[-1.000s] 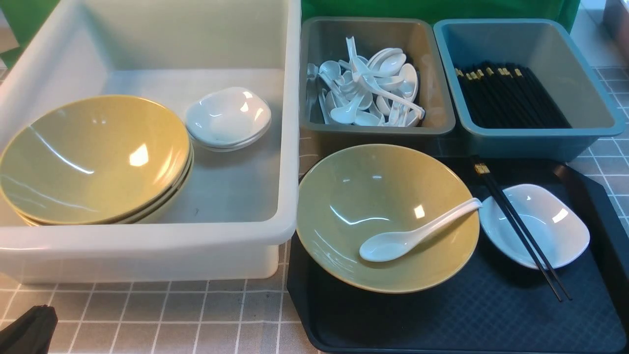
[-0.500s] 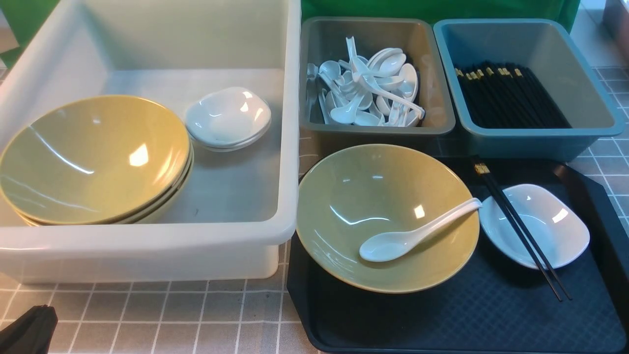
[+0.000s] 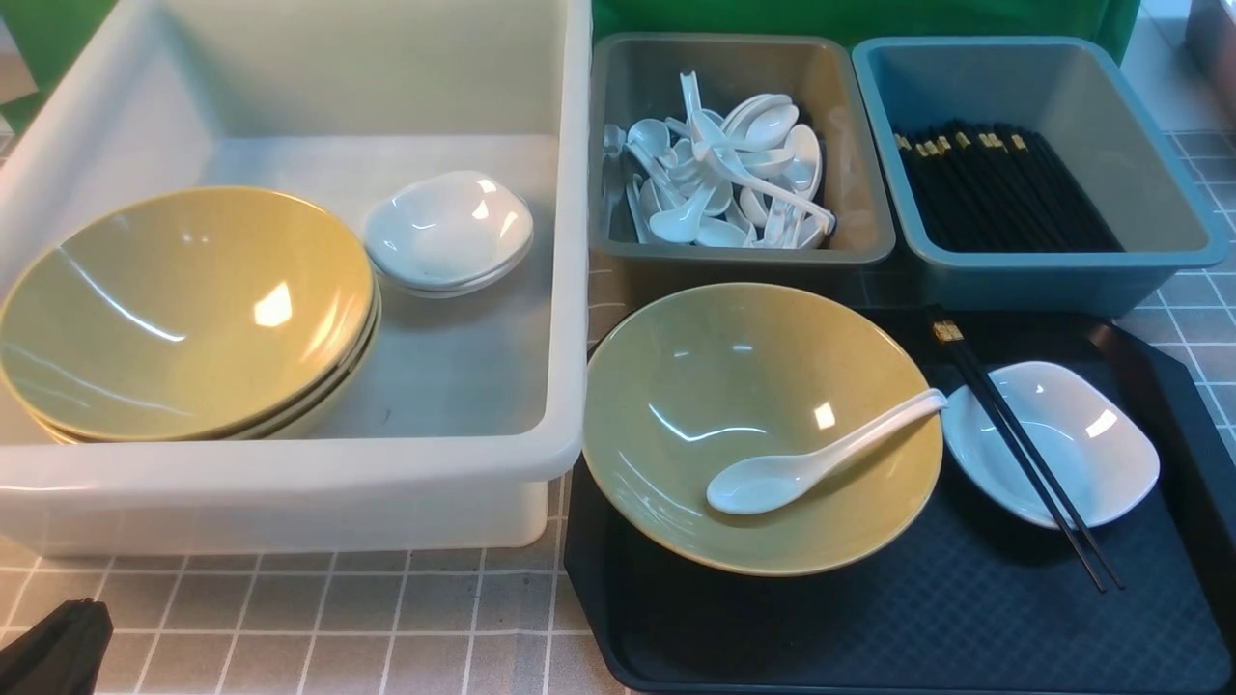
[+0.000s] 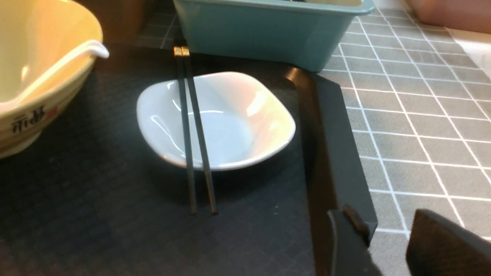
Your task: On grey table put chopsticks spoon bowls plates into blue grey white boxes.
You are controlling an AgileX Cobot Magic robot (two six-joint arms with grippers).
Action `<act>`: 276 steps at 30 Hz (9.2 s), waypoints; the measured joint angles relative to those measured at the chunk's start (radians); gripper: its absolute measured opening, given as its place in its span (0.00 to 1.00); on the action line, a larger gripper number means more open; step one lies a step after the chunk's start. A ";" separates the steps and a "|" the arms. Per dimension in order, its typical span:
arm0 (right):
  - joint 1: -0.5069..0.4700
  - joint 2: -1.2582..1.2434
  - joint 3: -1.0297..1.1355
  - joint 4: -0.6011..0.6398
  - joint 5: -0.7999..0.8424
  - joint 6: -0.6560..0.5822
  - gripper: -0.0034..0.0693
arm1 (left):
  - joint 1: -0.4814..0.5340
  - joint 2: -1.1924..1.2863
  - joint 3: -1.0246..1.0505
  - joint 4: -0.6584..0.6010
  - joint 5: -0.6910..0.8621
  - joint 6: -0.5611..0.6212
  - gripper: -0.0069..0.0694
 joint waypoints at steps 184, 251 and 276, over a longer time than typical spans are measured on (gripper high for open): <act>0.103 2.276 -2.378 0.114 0.906 -0.168 0.76 | -0.694 1.563 -1.539 -0.131 0.496 0.288 0.08; 0.536 2.045 -1.998 0.018 0.807 -0.680 0.35 | -0.491 1.127 -0.999 -0.206 0.537 0.252 0.08; 0.397 2.136 -2.090 0.011 0.409 -0.062 0.79 | -0.380 1.482 -1.410 -0.483 0.693 0.589 0.08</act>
